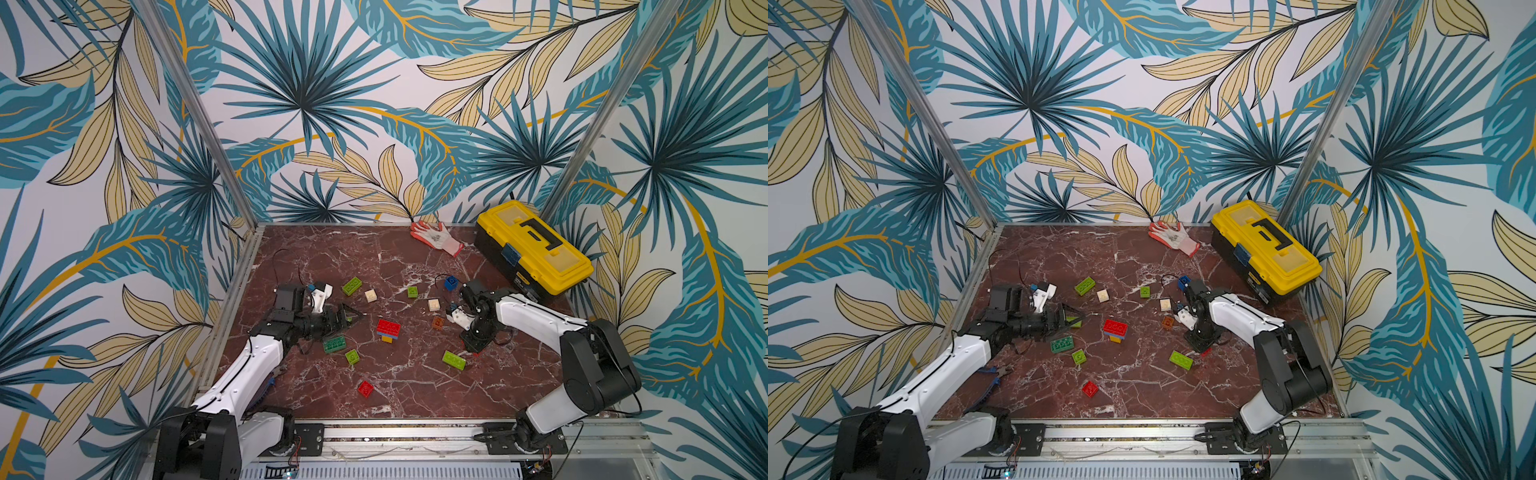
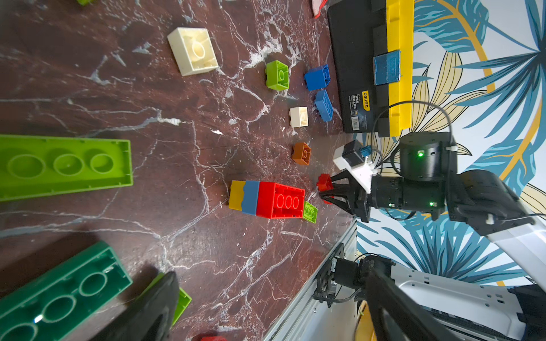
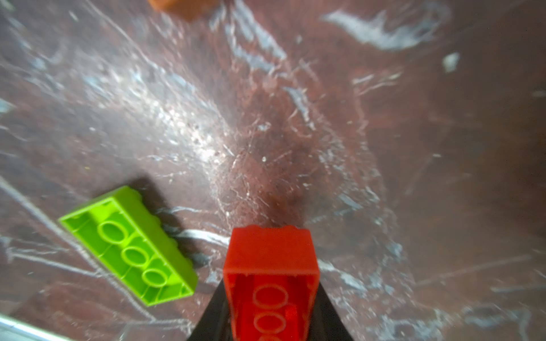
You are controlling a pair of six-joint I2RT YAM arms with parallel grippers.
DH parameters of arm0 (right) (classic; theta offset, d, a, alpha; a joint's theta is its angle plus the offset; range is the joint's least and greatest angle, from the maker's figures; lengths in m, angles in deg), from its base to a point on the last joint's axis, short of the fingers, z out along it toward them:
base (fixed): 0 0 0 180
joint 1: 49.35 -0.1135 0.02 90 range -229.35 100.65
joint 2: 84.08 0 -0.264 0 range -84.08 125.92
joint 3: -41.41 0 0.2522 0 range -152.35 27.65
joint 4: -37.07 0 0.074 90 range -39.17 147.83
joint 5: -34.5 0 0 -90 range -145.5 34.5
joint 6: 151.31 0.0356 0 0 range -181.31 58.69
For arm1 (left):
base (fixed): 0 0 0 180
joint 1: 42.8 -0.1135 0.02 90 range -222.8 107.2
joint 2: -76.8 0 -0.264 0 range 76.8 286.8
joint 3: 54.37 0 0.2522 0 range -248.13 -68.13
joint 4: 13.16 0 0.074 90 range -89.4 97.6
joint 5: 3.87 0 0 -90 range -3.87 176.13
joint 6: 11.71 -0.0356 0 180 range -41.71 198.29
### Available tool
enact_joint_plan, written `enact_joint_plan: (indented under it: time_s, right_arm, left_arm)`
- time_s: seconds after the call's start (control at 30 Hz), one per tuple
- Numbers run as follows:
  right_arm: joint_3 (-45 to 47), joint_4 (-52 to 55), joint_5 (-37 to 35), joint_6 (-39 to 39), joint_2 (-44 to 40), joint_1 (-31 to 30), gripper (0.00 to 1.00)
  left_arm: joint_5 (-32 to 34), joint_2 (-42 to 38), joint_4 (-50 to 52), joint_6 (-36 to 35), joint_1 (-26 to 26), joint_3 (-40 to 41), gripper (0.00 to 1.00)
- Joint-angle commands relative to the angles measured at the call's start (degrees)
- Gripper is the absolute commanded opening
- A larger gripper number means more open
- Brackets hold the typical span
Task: Assemble a carrot with lego
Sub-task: Pick up the lego brick from the center of the board.
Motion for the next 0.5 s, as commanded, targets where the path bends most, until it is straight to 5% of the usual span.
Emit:
enact_joint_plan:
  time_s: [0.0,0.13,0.47]
  right_arm:
    - [-7.5,7.5,1.8,1.1,-3.2,-1.2,0.24]
    - [-19.3,11.7,3.0,1.6,-0.6,-8.3,0.27]
    - [-49.9,20.2,6.9,-0.9,21.4,-21.5,0.29]
  left_arm:
    - [0.2,-0.6,0.5,-1.3,-0.5,-1.6,0.99]
    - [0.1,0.0,0.5,-1.5,-0.8,-1.6,0.99]
    - [-0.3,0.8,1.4,-1.9,-3.5,-1.6,0.99]
